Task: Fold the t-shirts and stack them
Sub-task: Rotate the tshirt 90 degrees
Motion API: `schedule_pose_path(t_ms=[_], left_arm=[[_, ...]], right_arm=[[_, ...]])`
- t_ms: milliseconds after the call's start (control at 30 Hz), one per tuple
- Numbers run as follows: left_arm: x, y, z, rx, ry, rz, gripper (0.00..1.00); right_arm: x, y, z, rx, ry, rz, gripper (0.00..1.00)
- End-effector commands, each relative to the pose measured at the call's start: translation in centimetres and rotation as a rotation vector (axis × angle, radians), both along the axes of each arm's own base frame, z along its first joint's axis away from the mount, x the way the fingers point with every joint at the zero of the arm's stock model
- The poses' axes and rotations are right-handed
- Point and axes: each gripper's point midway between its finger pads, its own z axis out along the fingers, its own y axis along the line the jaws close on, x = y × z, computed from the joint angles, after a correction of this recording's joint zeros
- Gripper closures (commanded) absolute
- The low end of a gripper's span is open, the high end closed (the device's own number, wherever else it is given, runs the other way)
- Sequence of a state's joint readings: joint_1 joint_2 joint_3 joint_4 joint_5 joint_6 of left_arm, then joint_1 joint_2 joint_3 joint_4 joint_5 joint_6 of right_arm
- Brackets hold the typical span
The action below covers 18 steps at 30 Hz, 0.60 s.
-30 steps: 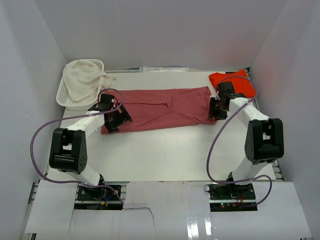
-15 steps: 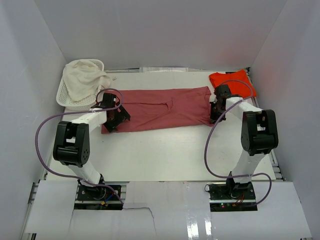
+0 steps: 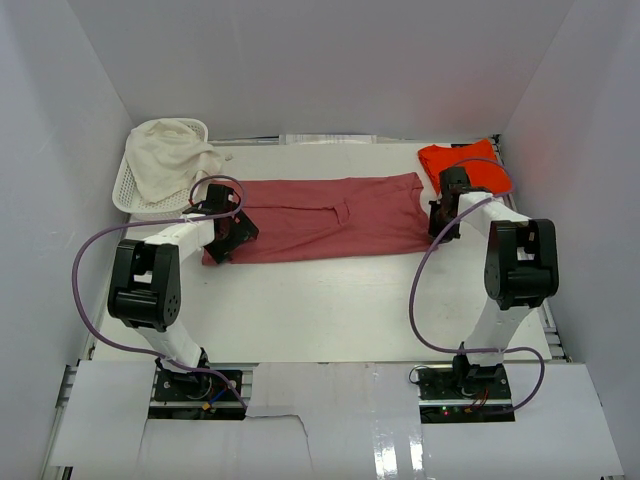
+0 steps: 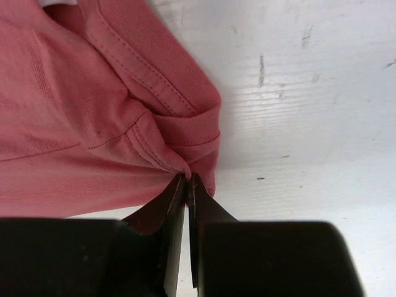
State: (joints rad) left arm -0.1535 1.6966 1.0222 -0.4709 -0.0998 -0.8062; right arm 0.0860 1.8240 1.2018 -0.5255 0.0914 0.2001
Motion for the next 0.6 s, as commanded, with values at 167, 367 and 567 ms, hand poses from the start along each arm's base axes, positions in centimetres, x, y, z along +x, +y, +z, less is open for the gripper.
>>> schedule_pose_path(t_ms=[167,367,567], left_arm=[[-1.9,2.6,-0.6,0.104,0.065,0.024,0.02],[-1.9,2.3,0.9,0.094,0.023,0.011,0.03],[-1.6,1.1,3.3,0.076,-0.045,-0.019,0.03]], right_arm=[[0.9,-3.0,3.1,-0.080,-0.058,-0.094,0.69],[1.0,-3.5,5.3,-0.097,-0.116,-0.126,0.63],[1.7,-2.5,8.7,-0.052,-0.197,-0.106,0.62]])
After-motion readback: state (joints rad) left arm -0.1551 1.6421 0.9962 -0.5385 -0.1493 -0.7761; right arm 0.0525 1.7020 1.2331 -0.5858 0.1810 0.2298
